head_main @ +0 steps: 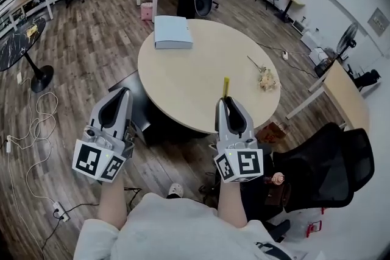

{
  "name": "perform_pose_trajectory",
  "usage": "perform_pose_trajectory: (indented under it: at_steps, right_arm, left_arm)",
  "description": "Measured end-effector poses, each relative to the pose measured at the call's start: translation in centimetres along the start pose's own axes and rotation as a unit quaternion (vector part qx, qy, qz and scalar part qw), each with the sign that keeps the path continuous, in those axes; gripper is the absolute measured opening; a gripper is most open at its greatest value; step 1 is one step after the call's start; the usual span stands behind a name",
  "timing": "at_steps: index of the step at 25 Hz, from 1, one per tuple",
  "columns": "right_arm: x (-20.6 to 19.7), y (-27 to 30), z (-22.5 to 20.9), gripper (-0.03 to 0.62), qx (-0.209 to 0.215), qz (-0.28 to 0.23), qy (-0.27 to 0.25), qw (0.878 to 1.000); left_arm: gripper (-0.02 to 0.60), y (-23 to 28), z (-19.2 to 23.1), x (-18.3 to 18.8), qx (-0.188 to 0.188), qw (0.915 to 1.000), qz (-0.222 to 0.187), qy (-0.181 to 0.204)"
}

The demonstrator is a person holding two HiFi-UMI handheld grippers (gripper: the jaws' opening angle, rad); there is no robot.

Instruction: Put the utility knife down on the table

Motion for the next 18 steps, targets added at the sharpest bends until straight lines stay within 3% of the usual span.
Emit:
perform_pose_trajectory:
  at_steps: [18]
  right_arm:
    - [-3.2,4.6,-5.7,0.074,0.039,-0.007,0.014,0.999]
  left_arm:
    - [0.008,6.8,-0.7,-3.0,0.025,0.9994,-0.001,0.024]
Point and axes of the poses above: the fingertips, and each gripper's own axes: y forward along the fingers, z to its left, x out of its top, the point moved 1 cm from there along -y, backward along the fingers, and after that the axes turned 10 degrees about -y, right-handed, at the moved point
